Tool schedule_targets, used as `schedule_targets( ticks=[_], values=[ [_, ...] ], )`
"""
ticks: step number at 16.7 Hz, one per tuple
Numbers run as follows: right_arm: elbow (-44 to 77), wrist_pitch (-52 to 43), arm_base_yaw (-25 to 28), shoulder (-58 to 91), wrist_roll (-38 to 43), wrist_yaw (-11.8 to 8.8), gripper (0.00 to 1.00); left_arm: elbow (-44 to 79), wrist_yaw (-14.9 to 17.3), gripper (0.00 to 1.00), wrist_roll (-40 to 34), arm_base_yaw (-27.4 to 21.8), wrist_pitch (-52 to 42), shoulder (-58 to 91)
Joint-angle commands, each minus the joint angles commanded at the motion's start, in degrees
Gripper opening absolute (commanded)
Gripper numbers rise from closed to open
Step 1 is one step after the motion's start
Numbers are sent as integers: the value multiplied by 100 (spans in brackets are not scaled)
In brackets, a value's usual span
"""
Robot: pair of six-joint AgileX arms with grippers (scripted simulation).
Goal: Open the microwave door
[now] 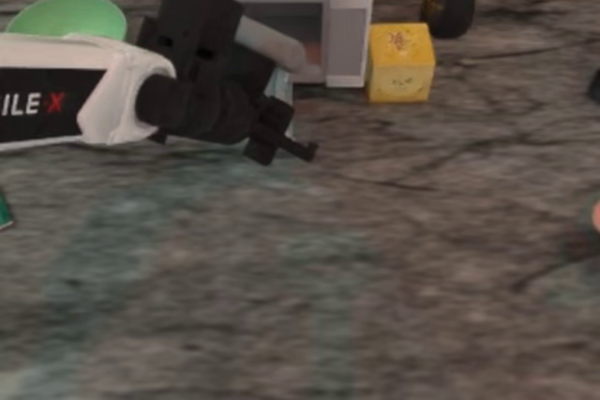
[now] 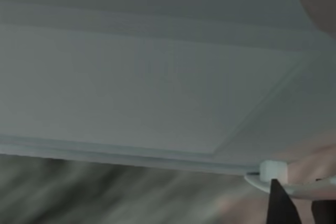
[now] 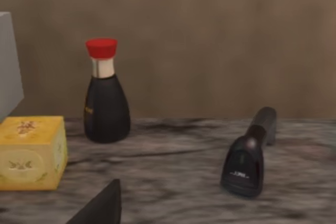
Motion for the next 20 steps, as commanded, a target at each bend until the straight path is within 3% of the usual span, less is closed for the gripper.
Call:
schedule_targets(
  ticks=[12,20],
  values=[
    [0,0,0,0,0,0,100,-113,252,0,305,126,-29,-91],
    [0,0,0,0,0,0,100,-113,252,0,305,126,-29,-91]
  ],
)
